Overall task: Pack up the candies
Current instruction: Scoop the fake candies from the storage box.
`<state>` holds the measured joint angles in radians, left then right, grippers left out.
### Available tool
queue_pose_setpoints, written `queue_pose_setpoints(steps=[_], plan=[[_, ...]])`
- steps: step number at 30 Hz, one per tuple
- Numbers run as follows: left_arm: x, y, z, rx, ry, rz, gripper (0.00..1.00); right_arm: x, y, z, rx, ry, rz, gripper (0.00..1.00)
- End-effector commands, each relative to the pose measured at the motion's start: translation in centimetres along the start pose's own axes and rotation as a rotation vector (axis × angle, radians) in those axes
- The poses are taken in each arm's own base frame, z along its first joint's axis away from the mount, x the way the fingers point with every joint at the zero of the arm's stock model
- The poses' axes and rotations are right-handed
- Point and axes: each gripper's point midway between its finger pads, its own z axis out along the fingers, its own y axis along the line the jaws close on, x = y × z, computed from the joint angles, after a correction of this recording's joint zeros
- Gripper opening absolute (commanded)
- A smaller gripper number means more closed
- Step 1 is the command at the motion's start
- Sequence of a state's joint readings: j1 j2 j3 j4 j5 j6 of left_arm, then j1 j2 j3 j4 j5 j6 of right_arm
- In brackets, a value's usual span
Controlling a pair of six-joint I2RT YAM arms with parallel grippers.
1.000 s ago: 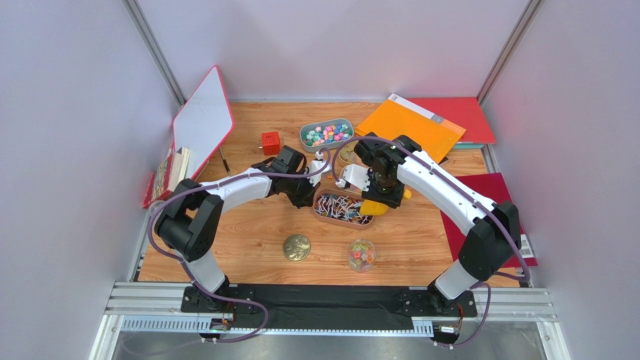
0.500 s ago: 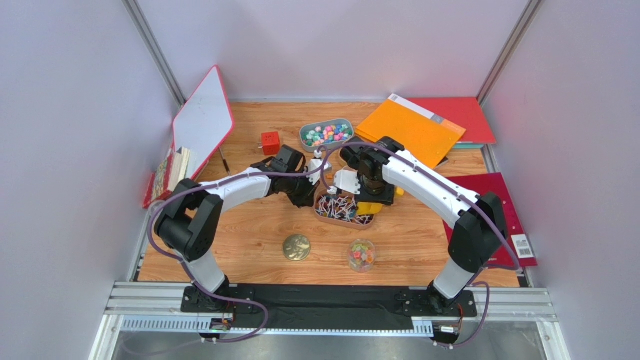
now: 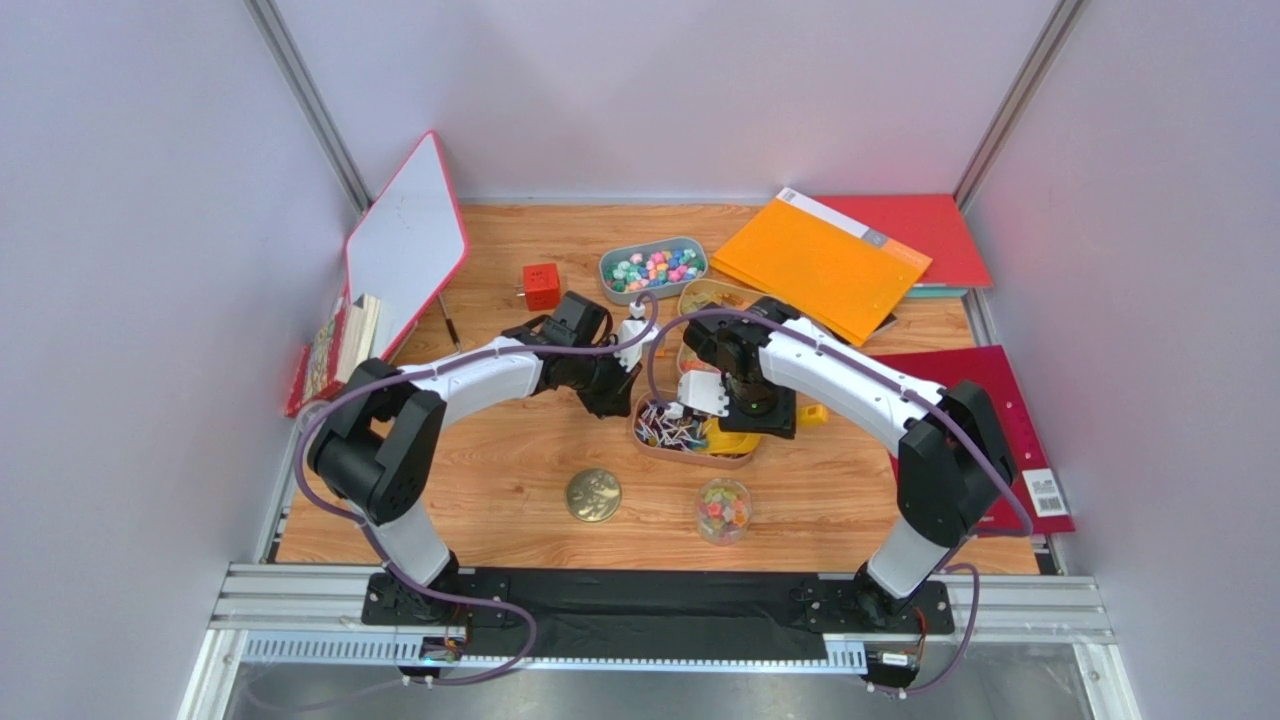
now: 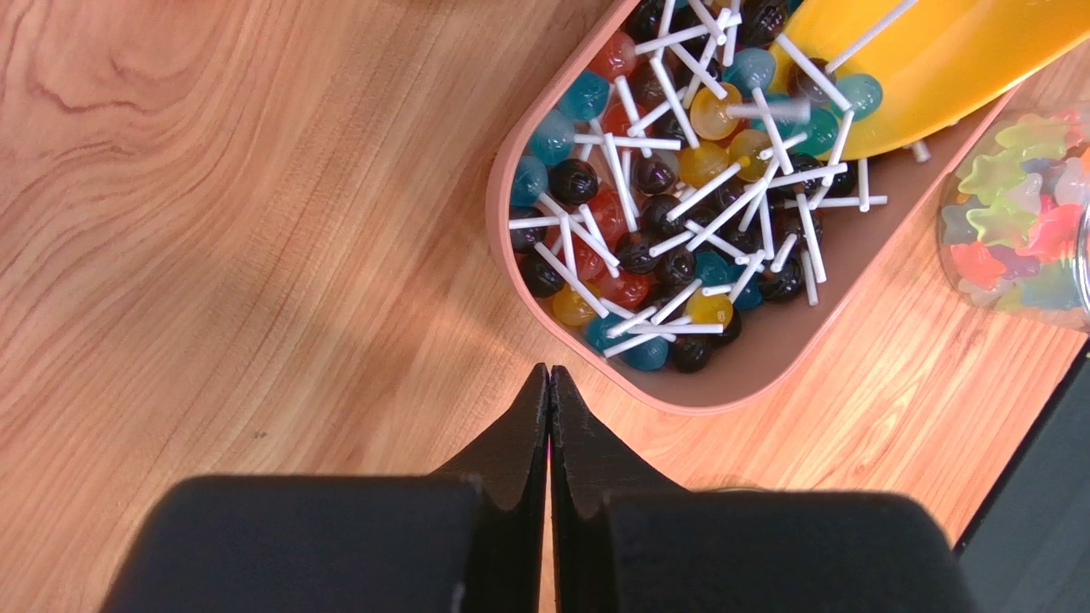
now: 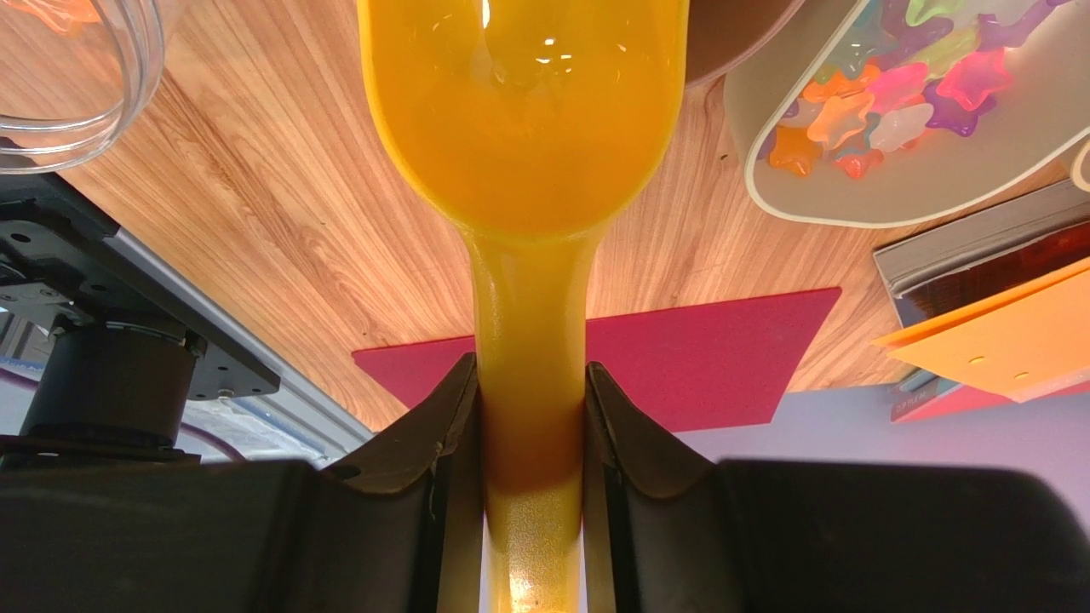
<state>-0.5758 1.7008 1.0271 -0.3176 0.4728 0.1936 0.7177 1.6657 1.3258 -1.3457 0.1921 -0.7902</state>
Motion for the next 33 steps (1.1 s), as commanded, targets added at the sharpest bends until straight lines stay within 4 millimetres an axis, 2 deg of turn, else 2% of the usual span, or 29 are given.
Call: queue_pose_setpoints(steps=[1,6,13,18,23,27,33], plan=[[-2.0,-0.8,-1.0,0.021,-0.061,0.008,0.00,2.1,1.3,-1.5,-0.071,0.102,-0.005,0.00],[-2.1,-1.0,-1.4,0.020,-0.072,0.011,0.00,2.0,0.4,-1.7,-0.051,0.174,0.022,0.00],[-2.0,-1.3,-1.6,0.023,-0.077,0.006,0.00,2.2,0.7,-1.4,-0.030,0.207,0.007,0.00],[-1.8,-1.3,-1.6,0.020,-0.075,-0.001,0.00,1.1,0.8,-1.2,-0.025,0.194,-0.012,0.00],[-1.6,0.2,-2.6,-0.083,-0.060,-0.006,0.00,-0.5,0.5,-0.8,-0.027,0.157,0.022,0.00],[-0.7,1.2,-3.9,-0.119,-0.038,-0.042,0.00,-0.9,0.4,-0.4,-0.026,0.150,0.034,0.00],[1.4,0.8,-3.7,-0.090,0.004,-0.071,0.00,-1.7,-0.2,0.1,-0.011,0.144,0.052,0.00]])
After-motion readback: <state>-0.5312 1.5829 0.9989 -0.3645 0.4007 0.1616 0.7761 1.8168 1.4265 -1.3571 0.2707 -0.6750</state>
